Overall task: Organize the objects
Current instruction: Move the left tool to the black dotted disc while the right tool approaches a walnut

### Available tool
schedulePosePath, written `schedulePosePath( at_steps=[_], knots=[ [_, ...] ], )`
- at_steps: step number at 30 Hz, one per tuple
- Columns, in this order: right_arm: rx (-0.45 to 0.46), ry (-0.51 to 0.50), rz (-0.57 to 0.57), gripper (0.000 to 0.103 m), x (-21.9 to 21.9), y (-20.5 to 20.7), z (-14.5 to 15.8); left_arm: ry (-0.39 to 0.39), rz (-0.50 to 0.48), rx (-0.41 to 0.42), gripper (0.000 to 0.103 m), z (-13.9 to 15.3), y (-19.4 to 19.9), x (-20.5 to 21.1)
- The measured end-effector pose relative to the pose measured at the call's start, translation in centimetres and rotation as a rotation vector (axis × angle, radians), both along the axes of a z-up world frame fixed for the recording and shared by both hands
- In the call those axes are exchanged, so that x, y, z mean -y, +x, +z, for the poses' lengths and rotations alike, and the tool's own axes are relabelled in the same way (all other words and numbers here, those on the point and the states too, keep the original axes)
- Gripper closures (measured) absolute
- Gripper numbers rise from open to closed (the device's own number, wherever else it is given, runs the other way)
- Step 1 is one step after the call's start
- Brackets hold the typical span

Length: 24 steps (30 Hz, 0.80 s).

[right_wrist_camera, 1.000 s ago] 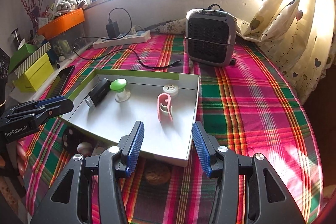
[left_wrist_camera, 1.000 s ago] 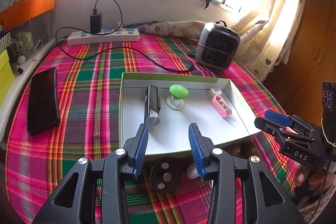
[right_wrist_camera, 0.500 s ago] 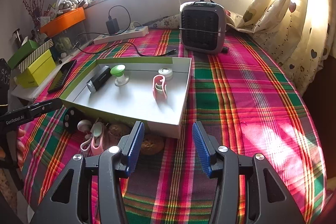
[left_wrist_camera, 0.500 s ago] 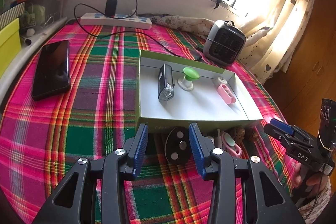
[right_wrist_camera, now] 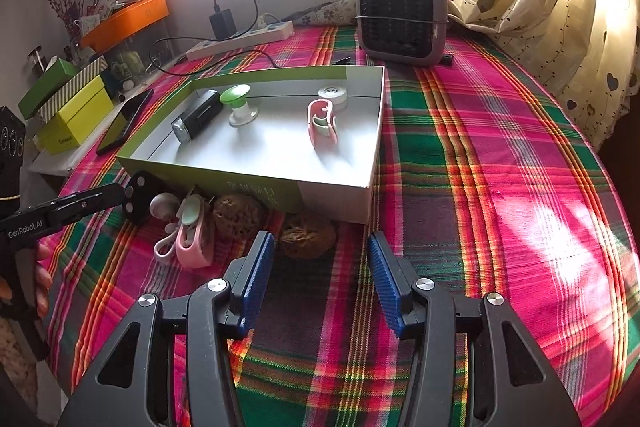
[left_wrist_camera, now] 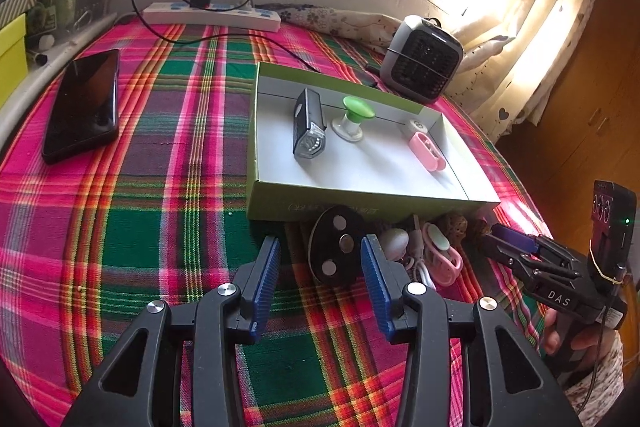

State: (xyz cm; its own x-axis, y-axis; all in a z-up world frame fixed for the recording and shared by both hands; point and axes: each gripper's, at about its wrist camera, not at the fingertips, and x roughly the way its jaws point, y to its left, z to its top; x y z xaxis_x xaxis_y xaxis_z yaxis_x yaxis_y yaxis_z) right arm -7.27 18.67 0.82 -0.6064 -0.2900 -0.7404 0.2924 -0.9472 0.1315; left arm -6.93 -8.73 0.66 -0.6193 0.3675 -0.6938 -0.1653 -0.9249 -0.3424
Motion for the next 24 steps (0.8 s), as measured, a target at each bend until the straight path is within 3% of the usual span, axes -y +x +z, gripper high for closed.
schedulePosePath(
  at_steps=[3,19,24],
  knots=[
    [0.020,0.001,-0.002,0.047,0.1,-0.3,-0.2,0.009,-0.006,0.009,0.062,-0.3,-0.3,-0.2],
    [0.026,0.073,-0.010,0.046,1.1,-1.3,-0.5,-0.003,-0.014,0.022,0.062,-0.6,-1.6,-0.8],
    [0.024,0.096,-0.022,0.046,1.4,-1.3,-0.5,-0.040,-0.005,0.018,0.063,-0.6,-1.5,-1.3]
  ],
)
